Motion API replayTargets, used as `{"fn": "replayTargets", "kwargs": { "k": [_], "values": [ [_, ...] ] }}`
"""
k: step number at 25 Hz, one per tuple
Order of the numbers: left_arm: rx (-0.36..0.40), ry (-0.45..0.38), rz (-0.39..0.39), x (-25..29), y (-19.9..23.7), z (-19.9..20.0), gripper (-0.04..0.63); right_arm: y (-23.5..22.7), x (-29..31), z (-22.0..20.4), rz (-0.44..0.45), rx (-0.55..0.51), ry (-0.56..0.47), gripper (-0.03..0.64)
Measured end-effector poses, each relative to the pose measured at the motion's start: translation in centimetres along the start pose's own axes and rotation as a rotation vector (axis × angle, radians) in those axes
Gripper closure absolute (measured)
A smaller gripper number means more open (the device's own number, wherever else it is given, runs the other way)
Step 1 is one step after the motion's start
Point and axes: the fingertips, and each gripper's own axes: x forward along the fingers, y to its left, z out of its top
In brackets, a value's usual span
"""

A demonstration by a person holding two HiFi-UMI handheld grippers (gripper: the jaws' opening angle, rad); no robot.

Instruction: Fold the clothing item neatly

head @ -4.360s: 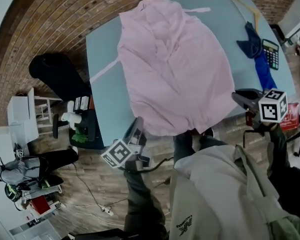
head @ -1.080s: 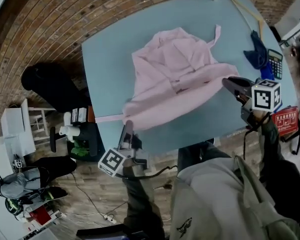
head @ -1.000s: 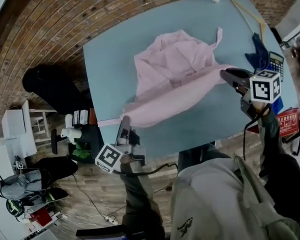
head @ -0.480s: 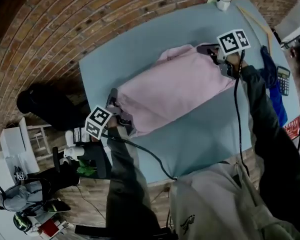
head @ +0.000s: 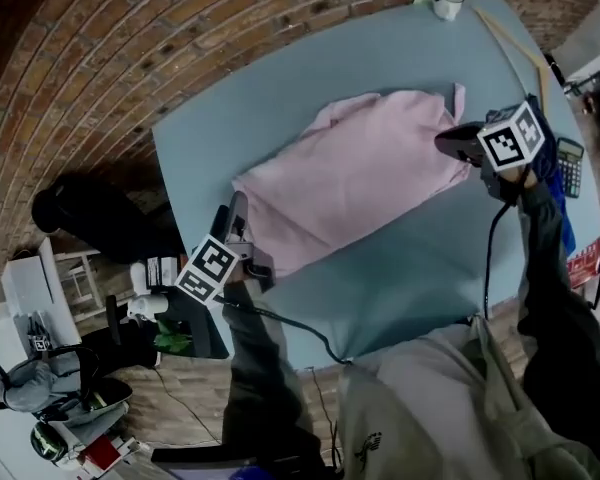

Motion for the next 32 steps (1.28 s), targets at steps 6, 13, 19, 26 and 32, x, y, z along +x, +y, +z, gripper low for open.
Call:
{"fn": "replayTargets", "kwargs": {
  "k": [6, 13, 19, 26, 32],
  "values": [
    [0.141, -0.056, -0.124, -5.3, -10.2, -7.3, 0.465, 6.6, -8.4, -2.1, 0.103, 0.14, -0.549, 0.615],
    [0.244, -0.031, -0.06, -10.2, -17.1, -20.3, 0.588, 9.1, -11.7, -11.5, 0.019, -0.007, -0.473, 0.615],
    [0.266, -0.097, -0.03, -12.9, -21.1, -24.2, 0.588, 11.5, -12.4, -17.0, 0.02, -0.057, -0.45, 0.615],
    [0.399, -0.06, -0.08, -12.6, -22.4, -24.7, 0.588, 12.1, -12.4, -17.9, -0.048, -0.107, -0.468, 0.615],
    [0.443, -0.076, -0.099, -12.3, -21.8, -23.3, 0.588, 13.2, -11.4, -17.4, -0.072, -0.142, -0.469, 0.615]
  ]
}}
